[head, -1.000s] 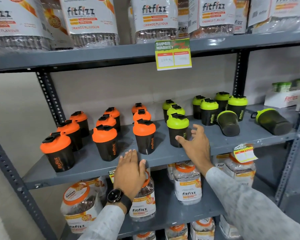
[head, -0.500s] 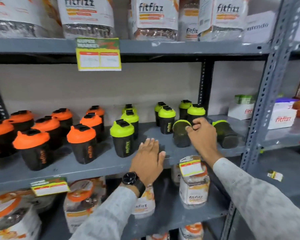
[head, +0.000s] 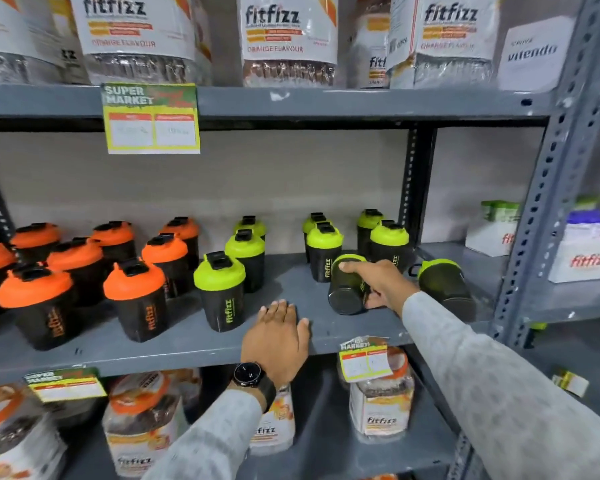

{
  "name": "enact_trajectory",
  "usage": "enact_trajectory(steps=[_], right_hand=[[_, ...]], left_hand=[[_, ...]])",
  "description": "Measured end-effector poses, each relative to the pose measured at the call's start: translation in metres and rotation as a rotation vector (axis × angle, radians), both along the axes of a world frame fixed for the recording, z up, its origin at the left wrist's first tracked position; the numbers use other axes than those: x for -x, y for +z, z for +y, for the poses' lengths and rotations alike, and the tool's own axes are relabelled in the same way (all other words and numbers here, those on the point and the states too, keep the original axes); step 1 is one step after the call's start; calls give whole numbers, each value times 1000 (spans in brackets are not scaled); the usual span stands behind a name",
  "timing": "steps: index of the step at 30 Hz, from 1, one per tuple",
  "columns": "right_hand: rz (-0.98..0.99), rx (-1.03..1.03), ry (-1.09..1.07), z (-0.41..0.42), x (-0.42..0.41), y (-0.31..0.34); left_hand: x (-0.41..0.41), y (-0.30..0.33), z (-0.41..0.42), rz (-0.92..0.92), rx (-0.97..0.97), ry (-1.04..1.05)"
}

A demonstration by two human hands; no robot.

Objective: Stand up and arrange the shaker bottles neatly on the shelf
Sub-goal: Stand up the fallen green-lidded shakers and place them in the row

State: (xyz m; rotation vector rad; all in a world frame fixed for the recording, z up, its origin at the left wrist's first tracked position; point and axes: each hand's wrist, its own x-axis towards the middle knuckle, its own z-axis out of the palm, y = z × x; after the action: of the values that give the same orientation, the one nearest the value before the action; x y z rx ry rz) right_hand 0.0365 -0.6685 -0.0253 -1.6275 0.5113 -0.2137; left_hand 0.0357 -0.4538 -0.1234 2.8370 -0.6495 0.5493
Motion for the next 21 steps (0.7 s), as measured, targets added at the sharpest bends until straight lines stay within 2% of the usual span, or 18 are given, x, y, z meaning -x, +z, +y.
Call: enact_trajectory(steps=[2,4,9,13,18,21], right_hand=[[-15,-8,8,-2,-1,0],[-73,84,-24,-4,-4,-1],[-318,181,20,-4,14,-4],[-472,250,85,-7,20,-30],[-520,466,37,5,31,-51],[-542,521,10,8,30,-57]], left_hand=[[1,0,0,-2,2,0],[0,-1,-1,-7,0,1],[-1,-3,-1,-7,-5,9],[0,-2,-1,-6,6,19],[3,0,-1,-8,13,19],[5,1,-1,-9,12,15]])
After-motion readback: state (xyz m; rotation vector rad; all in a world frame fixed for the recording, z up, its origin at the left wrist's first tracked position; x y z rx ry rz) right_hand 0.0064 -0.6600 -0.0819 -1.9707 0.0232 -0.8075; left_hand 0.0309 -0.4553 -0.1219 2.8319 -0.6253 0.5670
